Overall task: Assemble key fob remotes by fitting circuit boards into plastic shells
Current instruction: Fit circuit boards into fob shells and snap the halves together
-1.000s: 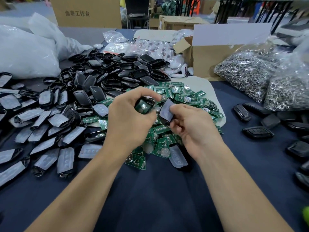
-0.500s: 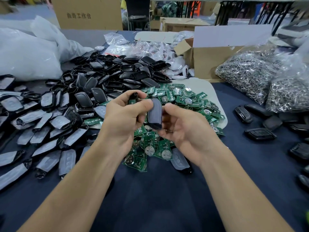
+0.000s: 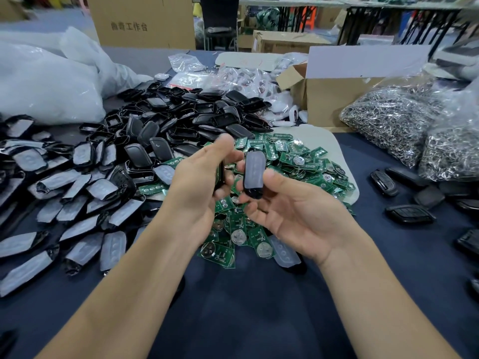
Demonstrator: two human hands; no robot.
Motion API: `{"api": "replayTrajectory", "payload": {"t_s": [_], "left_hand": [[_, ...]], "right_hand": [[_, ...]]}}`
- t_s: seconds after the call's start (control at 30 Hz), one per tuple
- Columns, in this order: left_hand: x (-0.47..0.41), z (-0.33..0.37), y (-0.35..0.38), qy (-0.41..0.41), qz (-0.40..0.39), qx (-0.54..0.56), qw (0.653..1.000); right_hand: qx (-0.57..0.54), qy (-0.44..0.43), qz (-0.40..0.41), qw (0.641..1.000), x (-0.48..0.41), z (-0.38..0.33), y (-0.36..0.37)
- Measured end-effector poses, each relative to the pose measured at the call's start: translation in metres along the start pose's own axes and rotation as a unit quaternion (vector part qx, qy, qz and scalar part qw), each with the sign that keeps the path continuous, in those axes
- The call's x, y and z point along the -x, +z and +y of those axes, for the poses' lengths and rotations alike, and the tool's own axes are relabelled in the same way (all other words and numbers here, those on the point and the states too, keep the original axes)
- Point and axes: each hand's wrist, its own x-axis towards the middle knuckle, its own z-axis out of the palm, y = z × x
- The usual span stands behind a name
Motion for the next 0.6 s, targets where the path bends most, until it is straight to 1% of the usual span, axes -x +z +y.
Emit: {"api": "replayTrajectory", "payload": {"t_s": [0.1, 0.17, 0.23, 0.3, 0.43, 0.53, 0.6], "left_hand": [[-0.0023, 0.0046, -0.0024, -0.042, -0.018, 0.094, 0.994], [-0.0036, 0.0052, -0.0026, -0.054, -0.018, 0.113, 0.992], [-0.0051, 0.0047, -0.0035, -0.059, -0.019, 0.081, 0.995], [-0.0066, 0.0026, -0.0050, -0.056, -0.036, 0.056, 0.996], [-0.0050, -0.0009, -0.0057, -0.031, -0.060, 0.019, 0.998], [-0.0047, -0.0008, -0.0059, -0.028, -0.041, 0.004, 0.999], [-0.0044, 0.0004, -0.0069, -0.035, -0.029, 0.006, 0.999]], "right_hand": [[-0.026, -0.002, 0.018, 0.999, -0.0016, -0.0006, -0.0023], [-0.039, -0.009, 0.038, 0.998, -0.0028, -0.0014, -0.0032], [-0.056, -0.014, 0.047, 0.997, -0.0035, -0.0022, -0.0036], [-0.060, -0.018, 0.049, 0.997, -0.0038, -0.0029, -0.0043], [-0.056, -0.046, 0.064, 0.995, -0.0045, -0.0039, -0.0048], [-0.033, -0.088, 0.094, 0.991, -0.0072, -0.0031, -0.0044], [-0.036, -0.101, 0.106, 0.989, -0.0083, -0.0023, -0.0048]]}}
